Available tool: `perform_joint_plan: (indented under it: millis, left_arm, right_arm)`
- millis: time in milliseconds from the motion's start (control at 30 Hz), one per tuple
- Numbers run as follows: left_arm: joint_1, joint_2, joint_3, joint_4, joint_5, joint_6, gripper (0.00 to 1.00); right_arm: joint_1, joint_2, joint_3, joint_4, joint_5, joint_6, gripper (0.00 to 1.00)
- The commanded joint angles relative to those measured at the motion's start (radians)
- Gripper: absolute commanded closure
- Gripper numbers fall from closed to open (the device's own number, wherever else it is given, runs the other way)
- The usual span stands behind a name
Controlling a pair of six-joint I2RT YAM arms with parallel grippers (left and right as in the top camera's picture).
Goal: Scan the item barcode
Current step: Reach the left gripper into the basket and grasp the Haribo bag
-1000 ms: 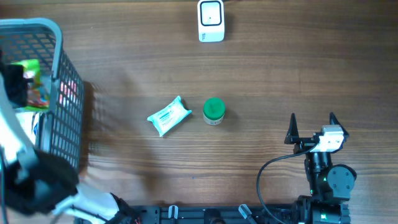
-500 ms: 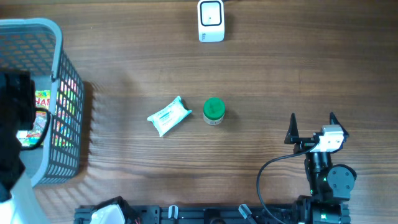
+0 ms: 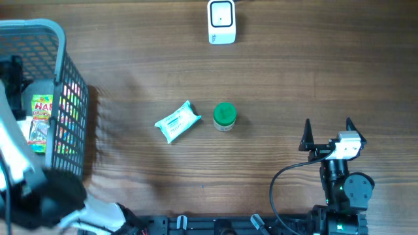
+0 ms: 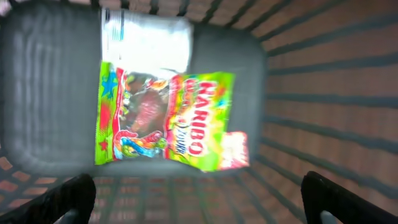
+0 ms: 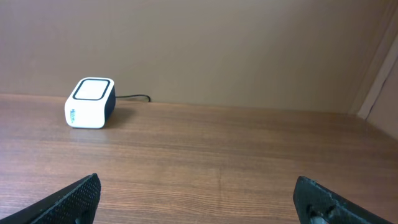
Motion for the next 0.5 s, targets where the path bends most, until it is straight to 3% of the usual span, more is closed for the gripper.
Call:
perform_joint_plan:
  millis: [0, 167, 400, 433, 467]
  left_arm:
    - [0.009, 0.147, -0.002, -0.013, 0.03, -0.01, 0.0]
    - [0.008, 0.28, -0.054, 0.0, -0.019, -0.01, 0.0]
    - [0.008, 0.283, -0.312, 0.195, -0.1, -0.01, 0.0]
    - [0.008, 0.283, -0.345, 0.221, -0.1, -0.009, 0.03]
    - [0.008, 0.283, -0.379, 0.246, -0.1, -0.009, 0.17]
  right_arm:
    - [0.004, -0.004, -0.001, 0.005, -0.016, -0.005, 0.0]
    - [0.004, -0.004, -0.001, 0.005, -0.016, -0.005, 0.0]
    - [0.004, -0.004, -0.001, 0.005, -0.016, -0.005, 0.0]
    - [0.004, -0.004, -0.001, 0.005, -0.016, -0.005, 0.0]
    - [0.004, -0.004, -0.001, 0.005, -0.016, -0.006, 0.0]
